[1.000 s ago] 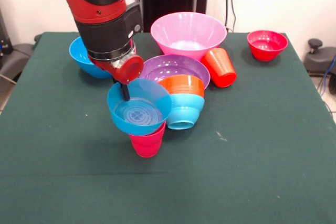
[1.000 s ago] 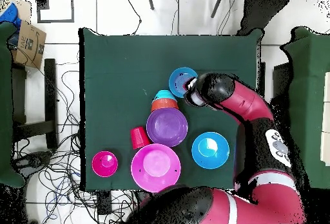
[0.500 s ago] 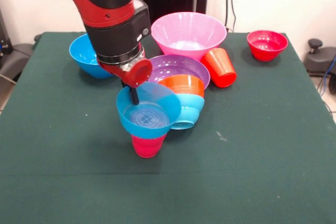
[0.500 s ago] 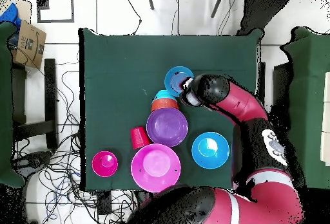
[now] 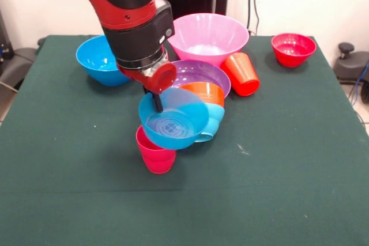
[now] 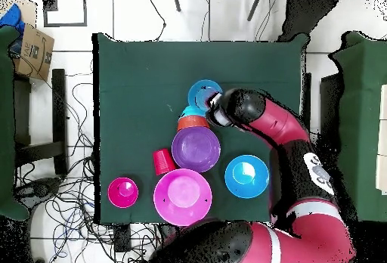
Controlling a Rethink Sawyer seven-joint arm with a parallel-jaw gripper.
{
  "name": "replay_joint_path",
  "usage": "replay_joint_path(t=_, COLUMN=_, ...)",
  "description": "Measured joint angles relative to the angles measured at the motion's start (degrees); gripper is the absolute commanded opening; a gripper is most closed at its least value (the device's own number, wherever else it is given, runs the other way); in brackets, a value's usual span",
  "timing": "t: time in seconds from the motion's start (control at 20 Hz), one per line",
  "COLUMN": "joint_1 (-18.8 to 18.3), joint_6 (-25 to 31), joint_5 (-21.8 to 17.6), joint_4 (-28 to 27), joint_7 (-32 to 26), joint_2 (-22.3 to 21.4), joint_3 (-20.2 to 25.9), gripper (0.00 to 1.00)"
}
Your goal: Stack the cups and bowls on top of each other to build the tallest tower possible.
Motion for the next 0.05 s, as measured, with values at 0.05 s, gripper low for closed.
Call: replay_joint_path(t=0.05, joint_1=0.0, joint_6=0.0, joint_5=0.1, joint_4=0.3, joint_7=0.0, joint_2=0.0, joint_3=0.0, gripper=0.00)
